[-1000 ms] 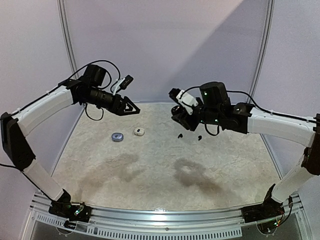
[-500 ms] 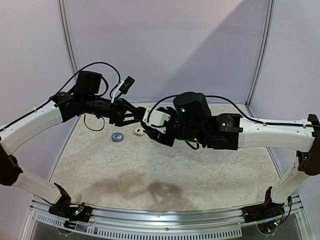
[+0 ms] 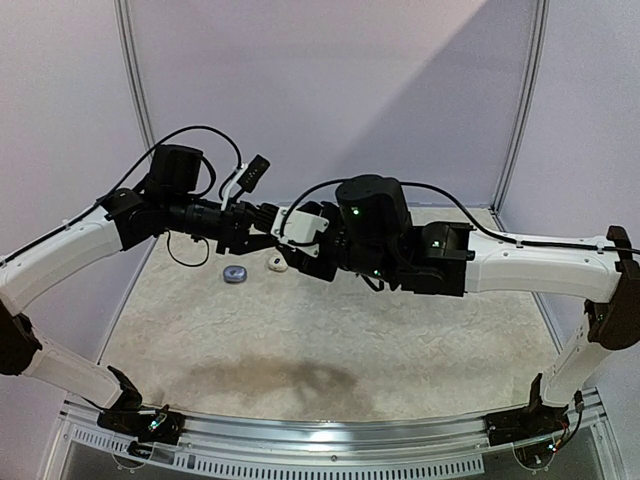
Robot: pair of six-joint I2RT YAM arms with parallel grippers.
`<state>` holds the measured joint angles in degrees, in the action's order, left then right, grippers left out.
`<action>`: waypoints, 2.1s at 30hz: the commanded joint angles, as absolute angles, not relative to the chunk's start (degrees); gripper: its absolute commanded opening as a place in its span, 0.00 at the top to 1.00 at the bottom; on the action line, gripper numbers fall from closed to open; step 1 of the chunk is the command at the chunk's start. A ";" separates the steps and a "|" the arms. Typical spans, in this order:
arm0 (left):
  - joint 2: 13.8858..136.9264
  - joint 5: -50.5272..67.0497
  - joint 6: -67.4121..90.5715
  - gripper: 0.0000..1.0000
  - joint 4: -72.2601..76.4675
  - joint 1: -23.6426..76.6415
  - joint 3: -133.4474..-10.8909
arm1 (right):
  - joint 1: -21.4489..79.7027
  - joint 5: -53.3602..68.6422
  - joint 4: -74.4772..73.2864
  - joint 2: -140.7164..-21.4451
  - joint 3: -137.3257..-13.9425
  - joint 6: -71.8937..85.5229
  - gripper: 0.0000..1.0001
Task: Insert the wireless bluetooth earbuds into the charging case
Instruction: Pass from the right arm to the left, then pass from the left arm to the right
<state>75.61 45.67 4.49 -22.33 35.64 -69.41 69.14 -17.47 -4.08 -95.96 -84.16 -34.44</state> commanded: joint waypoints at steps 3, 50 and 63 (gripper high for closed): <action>75.23 44.61 2.91 1.00 -22.51 36.39 -69.32 | 69.81 -18.26 -2.48 -96.88 -84.82 -36.56 0.78; 55.15 29.90 27.86 1.00 28.72 44.04 -38.24 | 63.78 0.97 -15.93 -78.26 -74.57 24.39 0.11; 48.37 31.97 24.34 1.00 22.63 47.21 -38.86 | 64.50 7.99 -0.59 -72.57 -66.36 22.69 0.21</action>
<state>49.65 31.88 24.95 22.28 46.24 -39.16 64.12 4.12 -5.30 -72.69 -64.88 24.25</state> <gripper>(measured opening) 0.195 0.790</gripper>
